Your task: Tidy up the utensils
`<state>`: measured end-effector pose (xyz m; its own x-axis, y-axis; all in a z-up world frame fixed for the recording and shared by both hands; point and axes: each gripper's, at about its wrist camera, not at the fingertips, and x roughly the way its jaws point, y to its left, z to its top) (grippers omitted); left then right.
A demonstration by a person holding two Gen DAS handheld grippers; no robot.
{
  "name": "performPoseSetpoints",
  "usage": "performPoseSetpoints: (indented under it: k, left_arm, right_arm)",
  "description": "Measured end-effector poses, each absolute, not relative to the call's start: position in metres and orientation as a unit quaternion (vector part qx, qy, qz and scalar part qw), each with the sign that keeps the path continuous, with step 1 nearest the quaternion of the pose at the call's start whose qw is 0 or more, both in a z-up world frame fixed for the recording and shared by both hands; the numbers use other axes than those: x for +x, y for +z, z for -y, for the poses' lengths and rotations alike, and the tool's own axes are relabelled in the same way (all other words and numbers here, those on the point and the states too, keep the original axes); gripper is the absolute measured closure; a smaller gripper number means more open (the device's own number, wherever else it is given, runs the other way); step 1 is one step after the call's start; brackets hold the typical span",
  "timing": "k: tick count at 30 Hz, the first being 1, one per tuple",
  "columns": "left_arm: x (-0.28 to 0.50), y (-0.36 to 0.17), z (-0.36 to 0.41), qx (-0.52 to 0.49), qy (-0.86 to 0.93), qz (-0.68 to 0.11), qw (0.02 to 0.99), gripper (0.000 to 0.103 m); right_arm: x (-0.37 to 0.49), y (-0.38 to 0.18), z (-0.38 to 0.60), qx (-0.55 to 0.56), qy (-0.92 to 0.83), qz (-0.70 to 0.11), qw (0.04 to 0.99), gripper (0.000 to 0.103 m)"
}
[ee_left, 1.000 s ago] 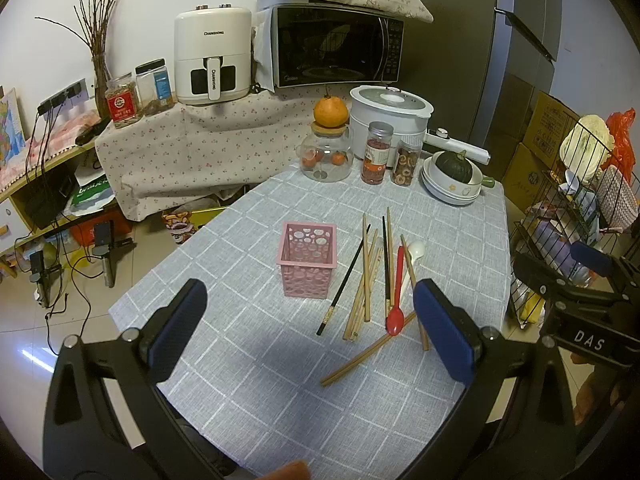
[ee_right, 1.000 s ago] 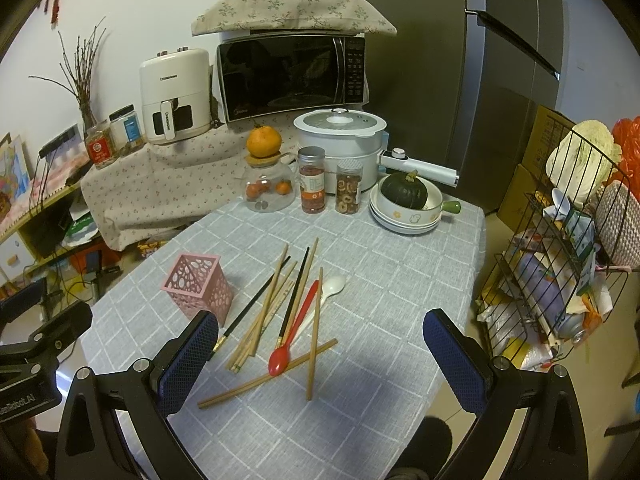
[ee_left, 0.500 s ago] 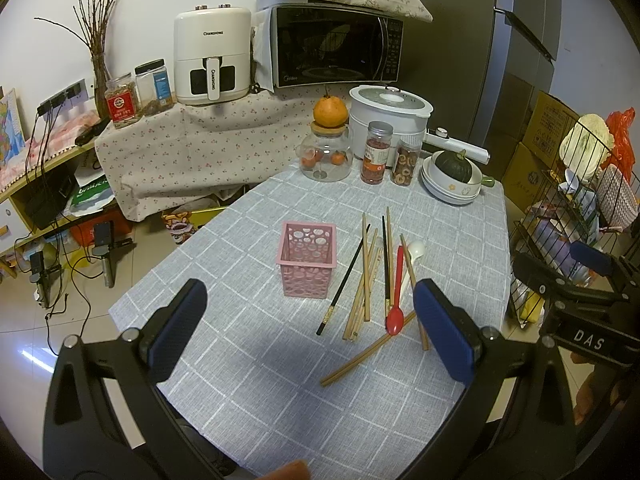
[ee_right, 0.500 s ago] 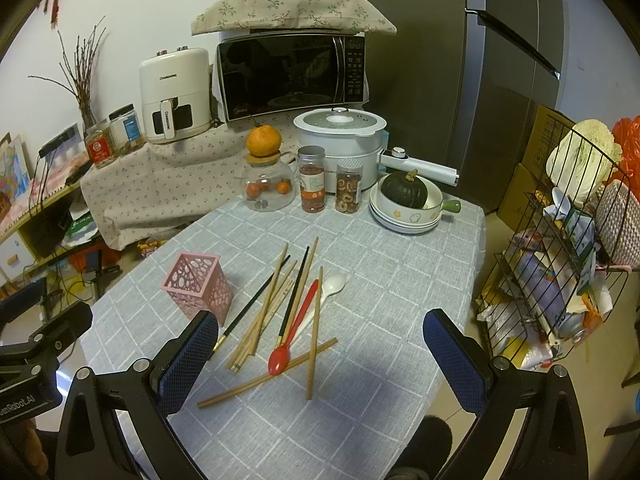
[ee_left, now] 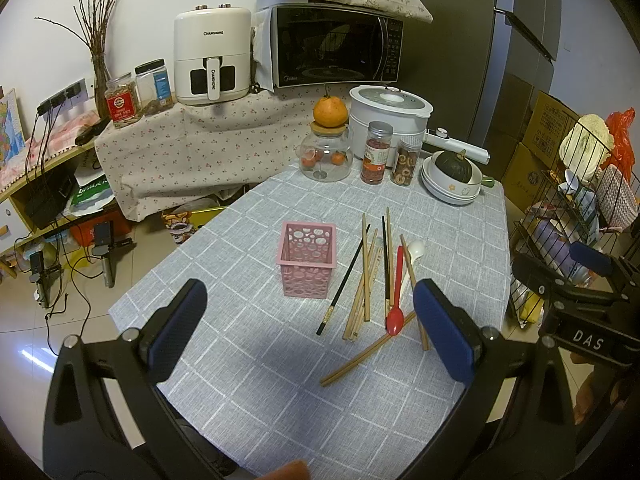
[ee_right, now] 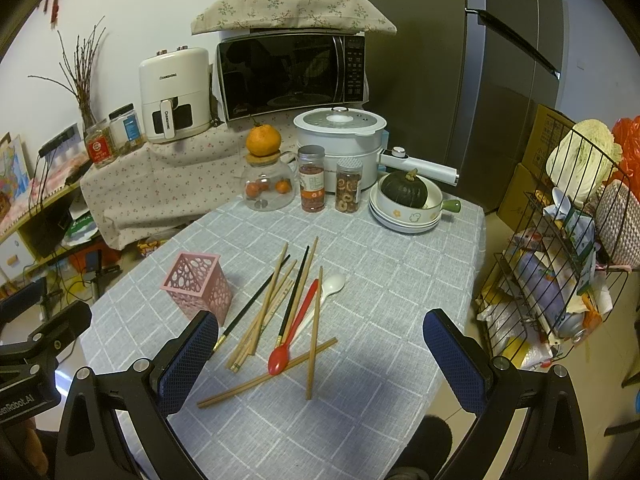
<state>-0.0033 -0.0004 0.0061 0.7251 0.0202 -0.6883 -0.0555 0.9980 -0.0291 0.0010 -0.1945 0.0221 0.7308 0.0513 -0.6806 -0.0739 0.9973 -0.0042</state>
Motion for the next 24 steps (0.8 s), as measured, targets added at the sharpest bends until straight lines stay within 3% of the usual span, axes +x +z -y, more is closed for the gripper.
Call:
performPoseSetpoints:
  k: [13, 24]
  left_arm:
    - [-0.003, 0.006, 0.001, -0.025, 0.017, -0.374, 0.927, 0.001]
    - [0.027, -0.016, -0.002, -0.055, -0.015, -0.428, 0.902, 0.001]
  right_arm:
    - [0.002, 0.022, 0.196, -0.013, 0.036, -0.369, 0.929, 0.0]
    - [0.036, -0.008, 0.231, 0.029, 0.012, -0.436, 0.899, 0.0]
